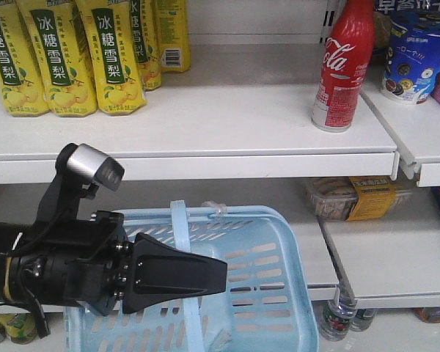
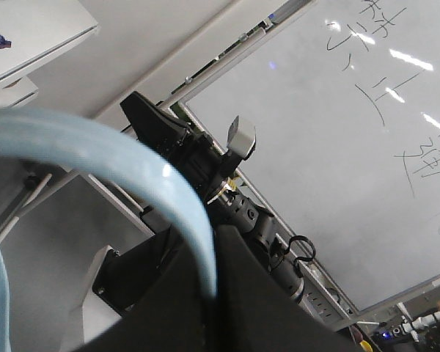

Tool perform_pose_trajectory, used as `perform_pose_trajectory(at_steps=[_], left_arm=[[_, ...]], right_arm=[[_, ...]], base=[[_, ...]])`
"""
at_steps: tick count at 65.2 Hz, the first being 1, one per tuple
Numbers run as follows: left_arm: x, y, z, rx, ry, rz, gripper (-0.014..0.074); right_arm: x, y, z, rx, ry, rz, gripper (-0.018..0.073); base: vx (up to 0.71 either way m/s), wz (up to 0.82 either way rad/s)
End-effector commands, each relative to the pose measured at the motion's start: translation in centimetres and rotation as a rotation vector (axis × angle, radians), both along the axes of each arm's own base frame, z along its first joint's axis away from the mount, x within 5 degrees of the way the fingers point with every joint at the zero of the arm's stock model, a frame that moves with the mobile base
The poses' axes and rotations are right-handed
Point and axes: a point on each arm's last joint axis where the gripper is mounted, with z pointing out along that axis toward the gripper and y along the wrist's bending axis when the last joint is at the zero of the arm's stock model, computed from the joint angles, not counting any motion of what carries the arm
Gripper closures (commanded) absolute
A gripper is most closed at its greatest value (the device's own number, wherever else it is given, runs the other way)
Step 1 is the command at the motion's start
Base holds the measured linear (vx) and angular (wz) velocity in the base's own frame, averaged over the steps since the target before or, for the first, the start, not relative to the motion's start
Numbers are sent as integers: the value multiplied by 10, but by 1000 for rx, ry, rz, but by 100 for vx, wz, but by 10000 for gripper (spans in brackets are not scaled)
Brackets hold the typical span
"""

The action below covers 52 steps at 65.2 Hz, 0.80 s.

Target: Place coke in basket with both arms

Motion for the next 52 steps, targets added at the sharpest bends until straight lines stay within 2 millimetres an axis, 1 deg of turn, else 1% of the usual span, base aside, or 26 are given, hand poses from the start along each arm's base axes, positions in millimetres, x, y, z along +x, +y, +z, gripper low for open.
perform_pose_trajectory(at_steps=[1, 52], left_arm=[[-17, 2, 29, -186, -26, -148, 603], [-17, 2, 29, -186, -26, -148, 603]], right_arm=[[-1, 2, 3, -24, -71, 25, 564], [-1, 2, 3, -24, -71, 25, 564]], base=[[2, 0], [0, 0]])
